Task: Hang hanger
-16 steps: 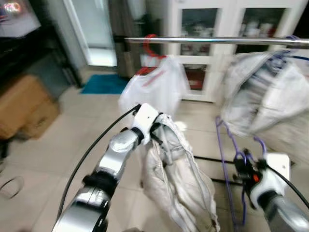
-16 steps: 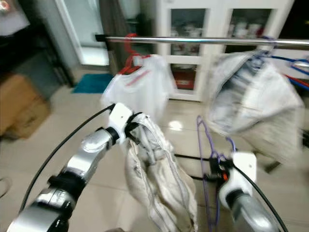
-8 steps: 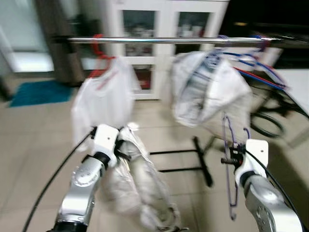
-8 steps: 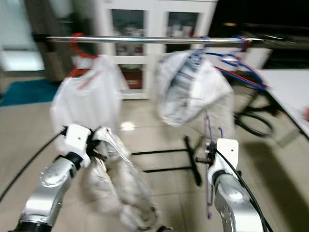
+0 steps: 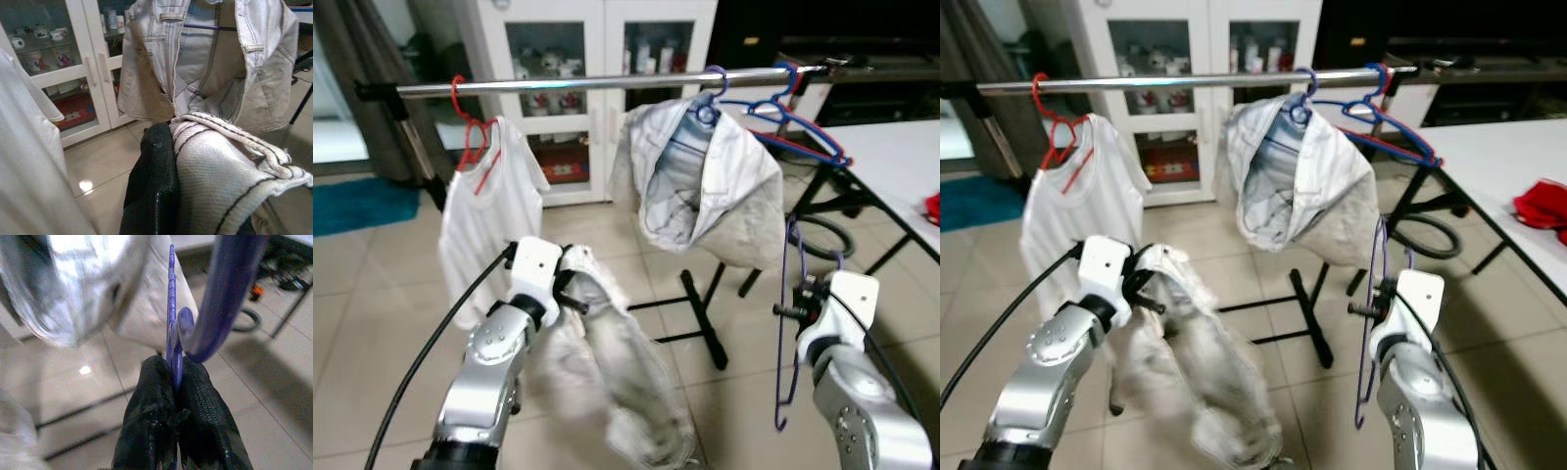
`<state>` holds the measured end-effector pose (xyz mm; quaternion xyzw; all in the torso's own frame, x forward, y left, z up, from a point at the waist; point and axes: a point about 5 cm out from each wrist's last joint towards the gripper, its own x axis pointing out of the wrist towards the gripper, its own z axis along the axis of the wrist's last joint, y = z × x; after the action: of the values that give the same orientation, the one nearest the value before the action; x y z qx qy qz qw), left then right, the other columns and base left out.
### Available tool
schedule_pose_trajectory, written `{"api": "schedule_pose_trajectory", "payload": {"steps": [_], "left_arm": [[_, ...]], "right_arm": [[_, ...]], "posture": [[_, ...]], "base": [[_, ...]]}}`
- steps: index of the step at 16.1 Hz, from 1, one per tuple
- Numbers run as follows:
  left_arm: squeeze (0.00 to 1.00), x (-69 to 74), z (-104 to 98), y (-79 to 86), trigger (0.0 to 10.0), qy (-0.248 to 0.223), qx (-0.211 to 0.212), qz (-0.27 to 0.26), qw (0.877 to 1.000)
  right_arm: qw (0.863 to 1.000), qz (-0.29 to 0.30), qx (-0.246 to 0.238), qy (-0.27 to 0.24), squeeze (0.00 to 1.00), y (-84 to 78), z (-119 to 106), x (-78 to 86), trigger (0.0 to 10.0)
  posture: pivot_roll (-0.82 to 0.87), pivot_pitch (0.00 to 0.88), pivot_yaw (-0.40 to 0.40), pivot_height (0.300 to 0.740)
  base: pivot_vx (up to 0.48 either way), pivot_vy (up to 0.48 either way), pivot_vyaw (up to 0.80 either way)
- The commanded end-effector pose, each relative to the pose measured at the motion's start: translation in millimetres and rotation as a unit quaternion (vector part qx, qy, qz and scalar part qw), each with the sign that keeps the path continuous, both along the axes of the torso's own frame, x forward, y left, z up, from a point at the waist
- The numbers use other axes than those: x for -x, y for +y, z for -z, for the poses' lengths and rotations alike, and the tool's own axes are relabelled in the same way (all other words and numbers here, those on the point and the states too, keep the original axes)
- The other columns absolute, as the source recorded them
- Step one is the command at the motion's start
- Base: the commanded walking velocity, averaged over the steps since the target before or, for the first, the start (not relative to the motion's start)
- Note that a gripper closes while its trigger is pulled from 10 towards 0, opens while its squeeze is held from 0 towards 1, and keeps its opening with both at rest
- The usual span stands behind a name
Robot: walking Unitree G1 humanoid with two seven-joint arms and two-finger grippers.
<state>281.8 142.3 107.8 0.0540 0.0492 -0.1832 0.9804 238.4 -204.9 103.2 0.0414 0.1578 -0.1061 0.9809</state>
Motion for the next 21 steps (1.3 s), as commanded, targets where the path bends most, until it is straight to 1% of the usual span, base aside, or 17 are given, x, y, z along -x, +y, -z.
{"api": "schedule_pose_trajectory", "payload": {"steps": [1,3,4,10,12,15,16,17,18,19,20,21], "left_arm": [[0.00,-5.8,-10.4,-1.1,10.0,-0.017,0.000,0.006,1.000],[0.00,-5.0,-9.8,-2.6,10.0,-0.012,-0.002,0.015,1.000],[0.00,-4.9,-10.0,-2.2,10.0,-0.010,0.000,0.016,1.000],[0.00,-3.3,-10.3,0.1,10.0,-0.008,0.002,0.014,1.000],[0.00,-2.2,-9.9,-1.0,10.0,-0.008,0.002,0.016,1.000],[0.00,-2.0,-9.1,-0.7,10.0,-0.008,-0.003,0.019,1.000],[0.00,-2.8,-9.5,-0.8,10.0,-0.010,-0.004,0.019,1.000],[0.00,-4.4,-10.4,-1.6,10.0,-0.019,-0.033,0.020,0.999],[0.00,-4.5,-10.5,-2.2,10.0,-0.022,-0.038,0.022,0.999],[0.00,-5.0,-10.5,-3.2,10.0,-0.022,-0.031,0.023,0.999],[0.00,-5.7,-8.2,-3.7,10.0,-0.001,-0.004,0.018,1.000],[0.00,-6.5,-9.2,-2.9,10.0,-0.007,-0.011,0.018,1.000]], "right_arm": [[1.000,-0.002,0.014,-0.014,0.00,-1.5,-9.6,-0.1,10.0],[1.000,0.000,0.018,-0.016,0.00,-2.6,-10.4,2.1,10.0],[1.000,-0.001,0.017,-0.015,0.00,-1.9,-9.6,2.6,10.0],[1.000,-0.022,0.015,-0.012,0.00,7.8,-8.8,3.0,10.0],[1.000,-0.023,0.015,-0.012,0.00,8.4,-9.2,2.7,10.0],[1.000,-0.020,0.016,-0.010,0.00,7.6,-8.9,4.1,10.0],[1.000,-0.019,0.016,-0.010,0.00,7.7,-9.0,4.6,10.0],[1.000,-0.017,0.016,-0.010,0.00,7.8,-9.2,5.4,10.0],[1.000,-0.017,0.016,-0.010,0.00,8.0,-9.3,5.5,10.0],[1.000,-0.016,0.016,-0.010,0.00,8.0,-9.7,5.2,10.0],[1.000,-0.016,0.017,-0.010,0.00,7.7,-10.3,4.4,10.0],[1.000,-0.017,0.019,-0.011,0.00,7.5,-11.0,2.5,10.0]], "posture": [[0.03,0.000,0.023,0.740],[0.03,0.000,0.025,0.740],[0.03,0.000,0.024,0.740],[0.04,0.000,0.005,0.740],[0.04,0.000,0.005,0.740],[0.04,0.000,0.009,0.740],[0.04,0.000,0.009,0.740],[0.03,0.000,0.012,0.740],[0.03,0.000,0.012,0.740],[0.03,0.000,0.013,0.740],[0.03,0.000,0.011,0.740],[0.03,0.000,0.005,0.740]], "base": [[0.000,0.000,0.00],[0.126,0.000,0.00],[0.292,0.000,-0.80],[0.339,0.000,0.00],[0.000,0.000,0.00],[0.000,0.480,0.00],[0.000,0.476,-0.80],[0.000,-0.480,0.00],[0.000,-0.480,0.00],[0.000,-0.480,0.00],[0.000,0.000,0.00],[0.000,0.480,0.00]]}}
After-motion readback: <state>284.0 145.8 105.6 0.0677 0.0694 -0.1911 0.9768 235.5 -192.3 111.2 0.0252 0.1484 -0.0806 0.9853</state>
